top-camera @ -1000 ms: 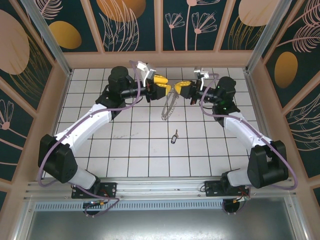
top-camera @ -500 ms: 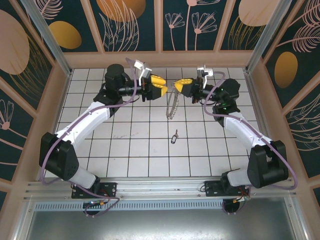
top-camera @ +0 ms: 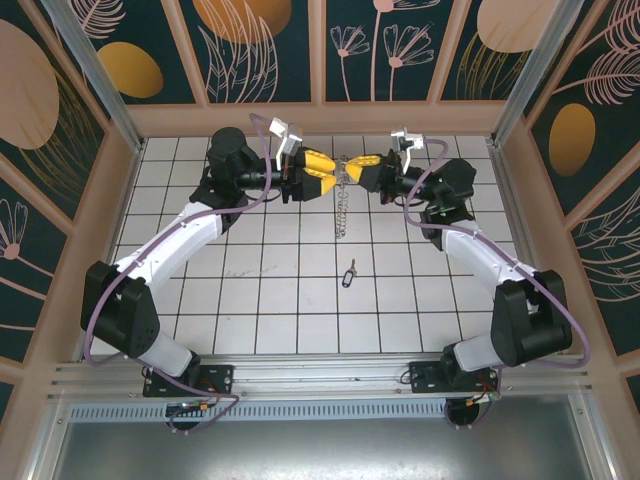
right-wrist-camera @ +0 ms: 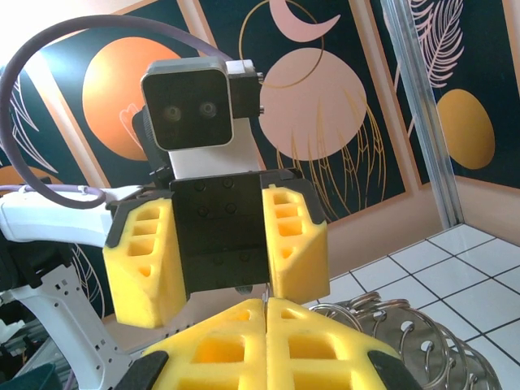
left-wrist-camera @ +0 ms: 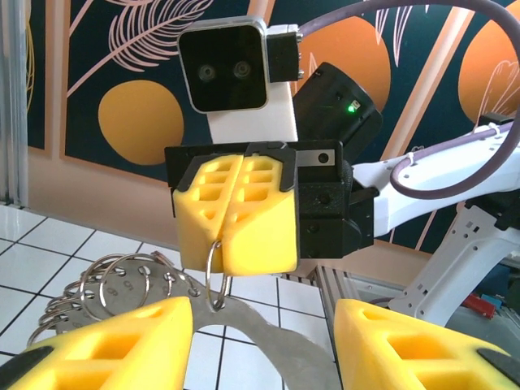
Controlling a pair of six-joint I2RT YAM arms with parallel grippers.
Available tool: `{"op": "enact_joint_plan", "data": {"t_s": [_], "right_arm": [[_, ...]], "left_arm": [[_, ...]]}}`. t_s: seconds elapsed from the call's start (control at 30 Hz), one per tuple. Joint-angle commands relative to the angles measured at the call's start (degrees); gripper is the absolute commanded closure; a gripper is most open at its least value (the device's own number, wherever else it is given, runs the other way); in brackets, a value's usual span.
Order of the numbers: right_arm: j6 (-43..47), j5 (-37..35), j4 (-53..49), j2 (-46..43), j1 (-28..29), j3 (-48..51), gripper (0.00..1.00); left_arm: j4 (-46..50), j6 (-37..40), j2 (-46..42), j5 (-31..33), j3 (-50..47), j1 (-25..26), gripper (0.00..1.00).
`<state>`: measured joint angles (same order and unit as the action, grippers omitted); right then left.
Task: Put the keys on the keyring
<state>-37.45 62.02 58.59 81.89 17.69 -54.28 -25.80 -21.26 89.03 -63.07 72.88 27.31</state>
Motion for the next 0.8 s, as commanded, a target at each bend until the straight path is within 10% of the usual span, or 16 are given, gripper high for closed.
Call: {"op": "enact_joint_plan", "data": {"t_s": [0.0,0.77], "right_arm": [[-1.2,0.1,5.1,0.4,0.7,-2.6,1.0],[1.3,0.0,2.0,0.6,2.3,-3.1,1.0]], "left_arm": [[-2.9,-0.8,-0.1,-2.0,1.3,-0.1,0.5],[-6.4,-3.1,3.8,-1.9,3.3,-0.1,0.6]]}}
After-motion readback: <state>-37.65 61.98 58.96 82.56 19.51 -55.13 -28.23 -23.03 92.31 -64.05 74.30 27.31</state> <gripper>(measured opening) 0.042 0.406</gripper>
